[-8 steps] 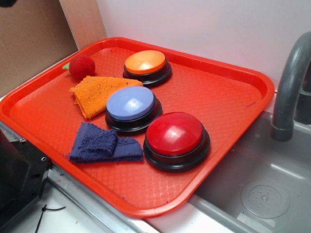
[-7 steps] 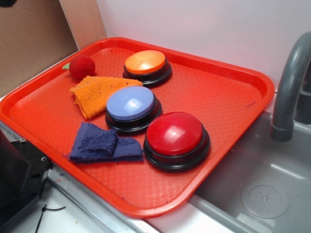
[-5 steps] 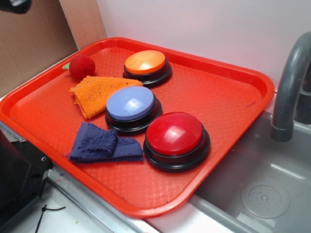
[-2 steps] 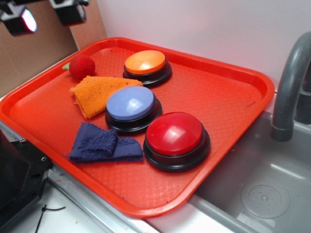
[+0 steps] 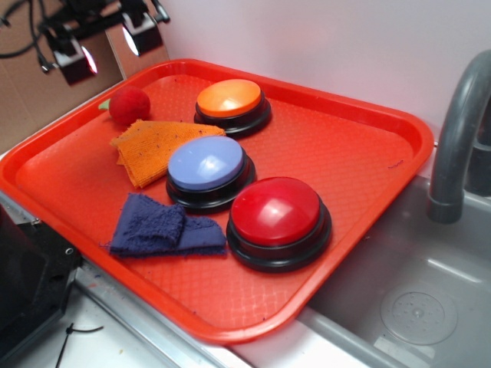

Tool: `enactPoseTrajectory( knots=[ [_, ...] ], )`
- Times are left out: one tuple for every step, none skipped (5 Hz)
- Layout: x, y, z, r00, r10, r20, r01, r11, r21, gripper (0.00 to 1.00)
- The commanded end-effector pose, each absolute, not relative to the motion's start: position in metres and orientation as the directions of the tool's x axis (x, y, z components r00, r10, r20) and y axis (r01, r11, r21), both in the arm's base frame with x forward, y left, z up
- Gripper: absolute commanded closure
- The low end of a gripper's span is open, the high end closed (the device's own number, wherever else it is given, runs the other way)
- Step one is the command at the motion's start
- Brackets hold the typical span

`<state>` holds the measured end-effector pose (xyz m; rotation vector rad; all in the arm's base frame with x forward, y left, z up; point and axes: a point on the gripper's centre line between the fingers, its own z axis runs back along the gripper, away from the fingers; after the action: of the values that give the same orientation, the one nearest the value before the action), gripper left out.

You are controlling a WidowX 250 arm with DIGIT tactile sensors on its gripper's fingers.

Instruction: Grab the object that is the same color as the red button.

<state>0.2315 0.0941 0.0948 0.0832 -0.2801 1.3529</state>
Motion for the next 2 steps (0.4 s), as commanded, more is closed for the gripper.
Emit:
enactPoseTrajectory(
  knots=[
    [0.23, 0.137, 0.067, -0.037, 0.957, 0.289, -0.991, 0.003, -0.137, 0.0],
    [0.228, 0.148, 0.049, -0.065, 0.947, 0.315, -0.993, -0.029, -0.118, 0.0]
  ],
)
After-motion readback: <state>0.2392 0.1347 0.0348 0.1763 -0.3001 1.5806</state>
